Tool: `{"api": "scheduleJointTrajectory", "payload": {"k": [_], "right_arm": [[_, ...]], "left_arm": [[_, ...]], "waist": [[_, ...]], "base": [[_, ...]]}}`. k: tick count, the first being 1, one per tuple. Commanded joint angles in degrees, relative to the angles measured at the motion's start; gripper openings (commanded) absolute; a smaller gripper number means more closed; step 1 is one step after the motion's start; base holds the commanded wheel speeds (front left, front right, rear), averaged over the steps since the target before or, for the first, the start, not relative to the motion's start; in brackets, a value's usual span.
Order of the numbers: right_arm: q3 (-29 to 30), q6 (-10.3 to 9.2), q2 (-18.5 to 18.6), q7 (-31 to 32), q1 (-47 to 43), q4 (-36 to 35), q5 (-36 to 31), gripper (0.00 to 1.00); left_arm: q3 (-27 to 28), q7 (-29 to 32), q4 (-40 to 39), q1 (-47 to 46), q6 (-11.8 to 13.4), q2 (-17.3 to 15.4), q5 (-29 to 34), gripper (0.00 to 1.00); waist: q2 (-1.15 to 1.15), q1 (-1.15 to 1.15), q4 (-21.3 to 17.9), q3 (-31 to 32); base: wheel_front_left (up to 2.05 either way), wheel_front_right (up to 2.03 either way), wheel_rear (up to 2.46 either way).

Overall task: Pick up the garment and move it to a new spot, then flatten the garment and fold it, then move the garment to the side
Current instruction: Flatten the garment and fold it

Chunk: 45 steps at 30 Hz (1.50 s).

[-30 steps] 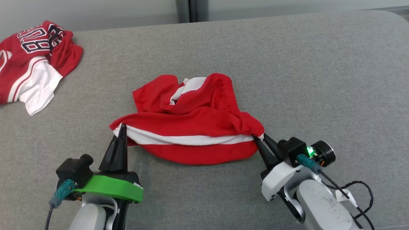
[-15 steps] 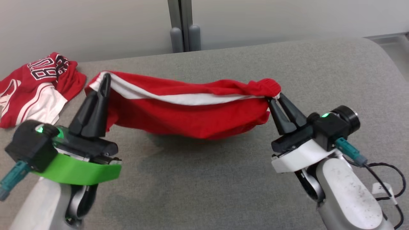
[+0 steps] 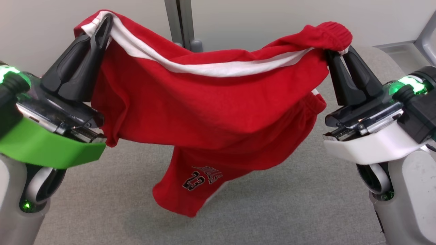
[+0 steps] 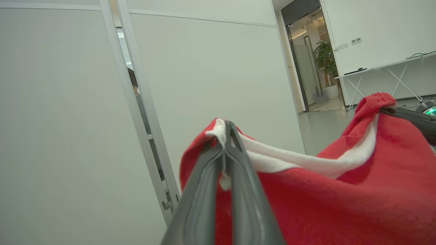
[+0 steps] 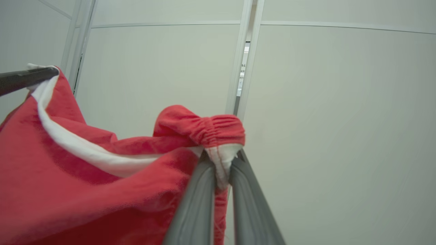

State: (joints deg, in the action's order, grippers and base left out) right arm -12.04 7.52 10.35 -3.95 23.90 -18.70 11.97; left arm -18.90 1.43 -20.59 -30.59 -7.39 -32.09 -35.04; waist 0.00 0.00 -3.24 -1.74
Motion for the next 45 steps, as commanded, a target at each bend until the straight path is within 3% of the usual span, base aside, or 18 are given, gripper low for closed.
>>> {"api": "scheduleJointTrajectory", "payload": {"k": [1,7,12,17,22,26,32,38,45], "right_arm": [[0.4,-0.06,-0.1,0.5,1.1,0.5,0.5,0.0],[-1.2,-0.06,-1.0,0.6,8.7,8.4,2.0,0.0],[-3.1,-0.06,-2.5,-2.7,23.1,19.7,0.0,0.0],[1.1,-0.06,-5.8,-8.3,37.5,33.5,-3.9,0.0],[6.0,-0.06,-7.2,-10.9,43.6,43.6,-7.1,0.0],[4.8,-0.06,-7.4,-11.3,41.5,48.1,-6.5,0.0],[2.5,-0.06,-7.4,-11.3,32.0,47.7,-6.1,0.0],[1.4,-0.06,-7.4,-11.3,20.5,43.3,-5.0,0.0],[1.1,-0.06,-7.4,-11.3,7.0,33.4,-2.7,0.0]], "left_arm": [[-0.3,0.5,1.1,-1.4,-0.2,-0.7,-0.8,0.0],[-1.9,0.1,9.1,-6.6,-0.2,-1.0,-3.9,0.0],[-4.6,-2.1,18.9,-18.4,-0.2,-1.8,-4.2,0.0],[-6.6,-7.7,29.2,-32.8,-0.1,0.4,-2.6,0.0],[-10.7,-12.9,36.7,-40.6,-0.1,3.5,-3.2,0.0],[-14.1,-15.2,40.4,-38.8,-0.1,5.6,-6.1,0.0],[-18.2,-16.6,40.0,-29.8,-0.1,6.9,-10.2,0.0],[-13.3,-16.6,33.8,-16.9,-0.1,7.9,-10.6,0.0],[-5.3,-16.7,24.2,0.0,-0.1,10.1,-8.2,0.0]], "waist": [[0.0,0.0,0.1,-2.8],[0.0,0.0,0.5,-9.5],[0.0,0.0,0.9,-15.4],[0.0,0.0,1.5,-20.2],[0.0,0.0,2.1,-23.6],[0.0,0.0,2.4,-25.2],[0.0,0.0,2.3,-26.0],[0.0,0.0,1.8,-24.5],[0.0,0.0,1.5,-20.1]], "base": [[0.0,0.0,0.0],[0.0,0.0,0.0],[0.0,0.0,0.0],[0.0,0.0,0.0],[0.0,0.0,0.0],[0.0,0.0,0.0],[0.0,0.0,0.0],[0.0,0.0,0.0],[0.0,0.0,0.0]]}}
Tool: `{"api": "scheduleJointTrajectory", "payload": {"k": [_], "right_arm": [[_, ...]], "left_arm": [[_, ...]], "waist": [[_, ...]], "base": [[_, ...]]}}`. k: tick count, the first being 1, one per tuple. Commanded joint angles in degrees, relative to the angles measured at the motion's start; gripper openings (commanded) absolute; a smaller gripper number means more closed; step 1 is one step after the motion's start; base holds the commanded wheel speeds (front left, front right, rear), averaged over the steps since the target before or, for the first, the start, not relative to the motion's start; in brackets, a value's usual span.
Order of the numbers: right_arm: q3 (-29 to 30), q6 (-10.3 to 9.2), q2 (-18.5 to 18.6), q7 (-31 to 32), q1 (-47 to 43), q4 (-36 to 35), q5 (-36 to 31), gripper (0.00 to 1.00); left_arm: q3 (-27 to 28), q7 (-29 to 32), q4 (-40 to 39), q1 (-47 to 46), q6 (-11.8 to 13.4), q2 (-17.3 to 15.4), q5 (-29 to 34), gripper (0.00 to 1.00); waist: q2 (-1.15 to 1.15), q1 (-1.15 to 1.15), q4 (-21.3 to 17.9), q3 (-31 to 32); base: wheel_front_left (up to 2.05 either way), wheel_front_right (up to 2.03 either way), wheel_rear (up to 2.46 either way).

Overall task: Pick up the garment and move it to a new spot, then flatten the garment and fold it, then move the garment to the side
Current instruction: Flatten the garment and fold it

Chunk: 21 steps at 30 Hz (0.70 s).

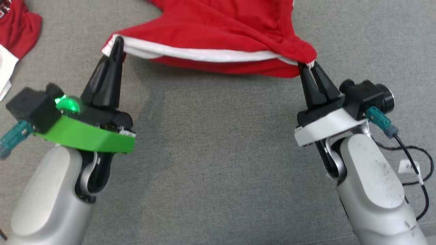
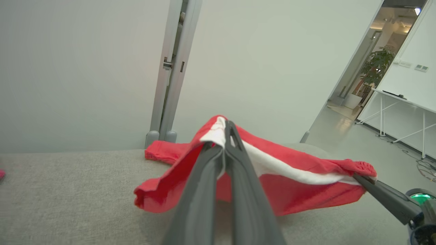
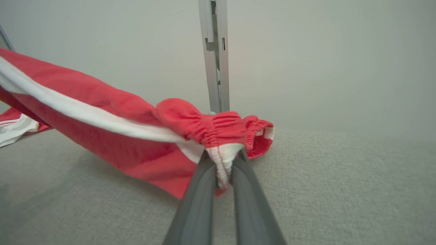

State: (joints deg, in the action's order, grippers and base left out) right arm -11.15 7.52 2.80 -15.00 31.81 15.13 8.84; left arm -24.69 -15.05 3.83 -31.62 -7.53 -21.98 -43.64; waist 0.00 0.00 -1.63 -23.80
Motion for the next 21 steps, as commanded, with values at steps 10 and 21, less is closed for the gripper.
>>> {"api": "scheduleJointTrajectory", "payload": {"k": [10,21], "right_arm": [[-0.7,-0.06,0.2,-0.3,-17.6,-11.9,3.3,0.0],[-1.3,-0.06,0.2,3.1,-32.8,-23.1,1.0,0.0]], "left_arm": [[7.0,-0.1,-12.7,20.7,0.1,2.5,4.5,0.0],[9.7,0.5,-23.3,37.0,1.0,0.7,7.1,0.0]], "waist": [[0.0,0.0,-0.3,10.6],[0.0,0.0,-1.2,13.9]], "base": [[0.0,0.0,0.0],[0.0,0.0,0.0]]}}
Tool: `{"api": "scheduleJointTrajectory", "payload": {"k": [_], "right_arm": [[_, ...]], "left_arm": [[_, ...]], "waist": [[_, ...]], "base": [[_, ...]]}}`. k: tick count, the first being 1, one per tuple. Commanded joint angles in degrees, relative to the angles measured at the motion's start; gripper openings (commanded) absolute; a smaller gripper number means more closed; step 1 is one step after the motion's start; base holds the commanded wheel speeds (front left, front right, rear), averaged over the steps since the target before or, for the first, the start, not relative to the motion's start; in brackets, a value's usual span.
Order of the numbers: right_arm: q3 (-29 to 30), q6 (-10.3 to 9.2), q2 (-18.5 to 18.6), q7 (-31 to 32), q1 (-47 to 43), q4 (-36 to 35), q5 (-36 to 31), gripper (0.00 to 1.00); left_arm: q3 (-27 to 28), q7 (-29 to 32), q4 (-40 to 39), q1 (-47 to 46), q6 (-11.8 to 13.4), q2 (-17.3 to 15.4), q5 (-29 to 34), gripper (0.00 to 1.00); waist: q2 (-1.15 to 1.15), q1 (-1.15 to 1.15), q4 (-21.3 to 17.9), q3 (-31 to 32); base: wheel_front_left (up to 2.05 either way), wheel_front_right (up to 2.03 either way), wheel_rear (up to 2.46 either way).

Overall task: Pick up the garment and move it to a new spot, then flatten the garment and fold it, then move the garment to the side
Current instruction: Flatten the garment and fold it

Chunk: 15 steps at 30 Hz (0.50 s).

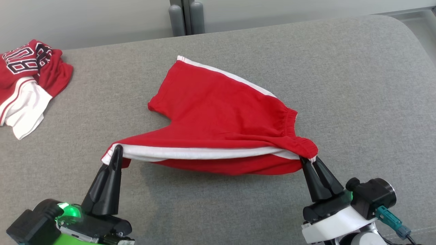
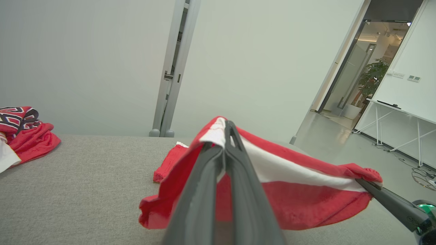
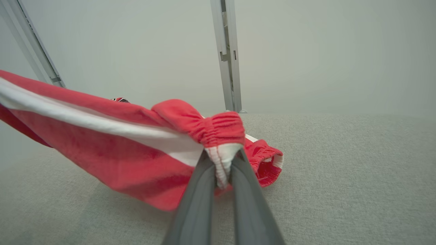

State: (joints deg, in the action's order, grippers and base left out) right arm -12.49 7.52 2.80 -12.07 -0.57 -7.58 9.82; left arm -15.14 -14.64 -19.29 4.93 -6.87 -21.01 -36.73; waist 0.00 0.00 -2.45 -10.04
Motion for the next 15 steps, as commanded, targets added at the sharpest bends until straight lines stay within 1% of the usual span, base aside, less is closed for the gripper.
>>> {"api": "scheduleJointTrajectory", "payload": {"k": [1,3,7,11,15], "right_arm": [[0.0,-0.06,0.2,0.5,-0.9,-0.6,0.5,0.0],[0.2,-0.06,0.2,1.0,-1.0,-0.7,-0.1,0.0],[0.6,-0.06,0.2,0.3,1.1,1.1,0.5,0.0],[1.4,-0.06,0.2,-0.1,4.7,5.6,2.4,0.0],[1.5,-0.06,0.2,-0.4,10.2,11.7,3.6,0.0]], "left_arm": [[0.0,0.4,-0.4,0.8,0.4,-0.4,0.0,0.0],[-0.5,1.1,0.0,0.7,0.3,-0.7,-0.1,0.0],[-2.1,2.3,3.3,-3.8,-0.1,-0.4,-1.7,0.0],[-4.2,3.3,9.8,-11.9,-0.5,-1.1,-2.9,0.0],[-7.6,4.0,17.8,-22.7,-0.7,-2.1,-3.6,0.0]], "waist": [[0.0,0.0,-0.5,0.1],[0.0,0.0,-0.7,-0.4],[0.0,0.0,-0.8,-2.0],[0.0,0.0,-1.0,-4.4],[0.0,0.0,-1.8,-8.0]], "base": [[0.0,0.0,0.0],[0.0,0.0,0.0],[0.0,0.0,0.0],[0.0,0.0,0.0],[0.0,0.0,0.0]]}}
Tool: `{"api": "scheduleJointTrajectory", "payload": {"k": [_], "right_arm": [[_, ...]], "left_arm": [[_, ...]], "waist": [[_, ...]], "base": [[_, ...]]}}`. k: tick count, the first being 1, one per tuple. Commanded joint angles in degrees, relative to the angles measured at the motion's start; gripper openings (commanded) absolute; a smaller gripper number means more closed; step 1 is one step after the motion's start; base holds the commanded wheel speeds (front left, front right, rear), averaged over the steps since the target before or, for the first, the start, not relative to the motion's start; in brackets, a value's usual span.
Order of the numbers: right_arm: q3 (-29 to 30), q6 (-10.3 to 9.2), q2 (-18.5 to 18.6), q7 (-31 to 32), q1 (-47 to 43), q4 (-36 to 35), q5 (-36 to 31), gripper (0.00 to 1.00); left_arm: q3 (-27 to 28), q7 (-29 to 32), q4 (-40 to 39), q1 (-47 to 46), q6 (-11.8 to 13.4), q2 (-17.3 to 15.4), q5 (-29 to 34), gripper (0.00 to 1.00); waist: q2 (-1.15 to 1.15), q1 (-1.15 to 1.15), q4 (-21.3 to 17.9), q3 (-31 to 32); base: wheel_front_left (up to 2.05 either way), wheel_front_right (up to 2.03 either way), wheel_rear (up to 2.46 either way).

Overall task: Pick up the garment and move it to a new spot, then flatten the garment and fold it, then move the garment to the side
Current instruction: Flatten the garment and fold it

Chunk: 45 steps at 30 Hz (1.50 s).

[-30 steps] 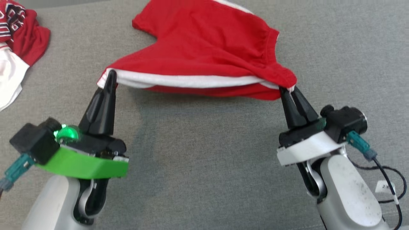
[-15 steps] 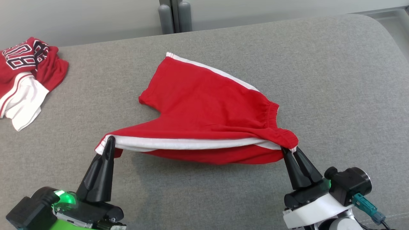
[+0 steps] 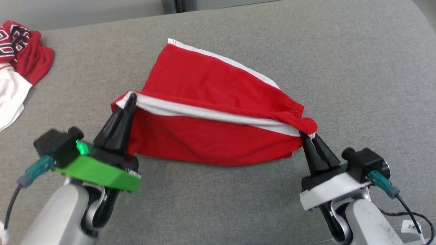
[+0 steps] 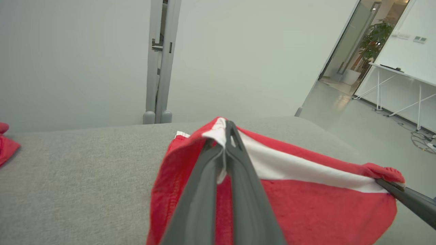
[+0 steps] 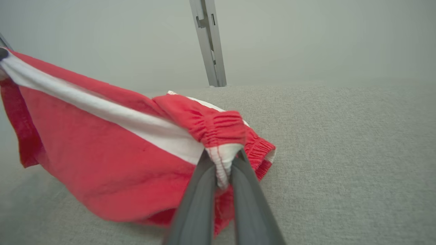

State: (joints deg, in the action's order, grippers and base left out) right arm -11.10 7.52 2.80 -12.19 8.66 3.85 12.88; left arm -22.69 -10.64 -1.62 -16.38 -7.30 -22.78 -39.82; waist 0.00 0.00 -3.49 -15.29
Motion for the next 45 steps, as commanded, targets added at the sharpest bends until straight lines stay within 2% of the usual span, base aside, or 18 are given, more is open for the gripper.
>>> {"api": "scheduleJointTrajectory", "payload": {"k": [1,11,16,22,23,25,26,27,28,35,40,45], "right_arm": [[0.2,-0.06,0.2,-0.5,2.7,1.9,0.7,0.0],[1.1,-0.06,0.2,-2.6,14.7,12.7,3.3,0.0],[2.0,-0.07,0.2,-3.0,19.0,15.4,4.5,0.0],[2.1,-0.07,0.2,-3.1,21.5,15.4,4.9,0.0],[2.0,-0.07,0.2,-3.1,21.7,15.3,4.9,0.04],[1.9,-0.07,0.3,-3.1,22.0,15.2,4.7,0.32],[2.1,-0.07,0.3,-3.1,22.1,14.7,4.2,0.67],[2.1,-0.07,0.3,-3.1,22.1,14.4,4.1,1.0],[2.1,-0.07,0.2,-3.1,21.8,14.1,3.8,1.0],[2.7,-0.07,0.2,-3.1,19.5,12.2,0.0,1.0],[4.0,-0.07,0.2,-3.1,17.7,11.6,-2.2,1.0],[5.9,-0.07,0.2,-3.0,15.5,11.0,-4.5,1.0]], "left_arm": [[-1.4,-0.1,2.3,-4.6,-0.3,-0.5,-0.9,0.0],[-13.2,-1.3,22.2,-28.3,-0.3,-0.1,-4.7,0.0],[-17.3,-2.5,29.7,-36.2,-0.2,0.3,-6.5,0.0],[-20.7,-3.7,37.3,-43.0,-0.1,1.2,-7.8,0.0],[-20.8,-3.8,38.4,-43.7,-0.1,1.3,-7.7,0.0],[-21.0,-4.2,40.8,-45.4,-0.1,1.8,-7.6,0.01],[-20.9,-4.3,41.9,-46.1,-0.1,2.2,-7.4,0.43],[-20.9,-4.4,42.7,-46.5,-0.1,2.5,-7.3,0.98],[-21.0,-4.5,43.5,-46.9,-0.1,3.0,-7.1,1.0],[-20.7,-4.6,44.6,-46.6,-0.1,4.5,-5.6,1.0],[-20.3,-4.6,43.2,-43.1,-0.1,4.9,-5.0,1.0],[-22.3,-4.5,43.2,-39.1,-0.1,4.6,-6.7,1.0]], "waist": [[0.0,0.0,-1.0,-3.8],[0.0,0.0,-3.5,-11.8],[0.0,0.0,-4.4,-14.4],[0.0,0.0,-4.9,-16.2],[0.0,0.0,-4.9,-16.3],[0.0,0.0,-5.0,-16.5],[0.0,0.0,-5.1,-16.6],[0.0,0.0,-5.1,-16.6],[0.0,0.0,-5.1,-16.6],[0.0,0.0,-4.6,-15.0],[0.0,0.0,-3.9,-12.6],[0.0,0.0,-3.1,-9.5]], "base": [[0.0,0.0,0.0],[0.0,0.0,0.0],[0.0,0.0,0.0],[0.0,0.0,0.0],[0.0,0.0,0.0],[0.0,0.0,0.0],[0.0,0.0,0.0],[0.0,0.0,0.0],[0.0,0.0,0.0],[0.0,0.0,0.0],[0.0,0.0,0.0],[0.0,0.0,0.0]]}}
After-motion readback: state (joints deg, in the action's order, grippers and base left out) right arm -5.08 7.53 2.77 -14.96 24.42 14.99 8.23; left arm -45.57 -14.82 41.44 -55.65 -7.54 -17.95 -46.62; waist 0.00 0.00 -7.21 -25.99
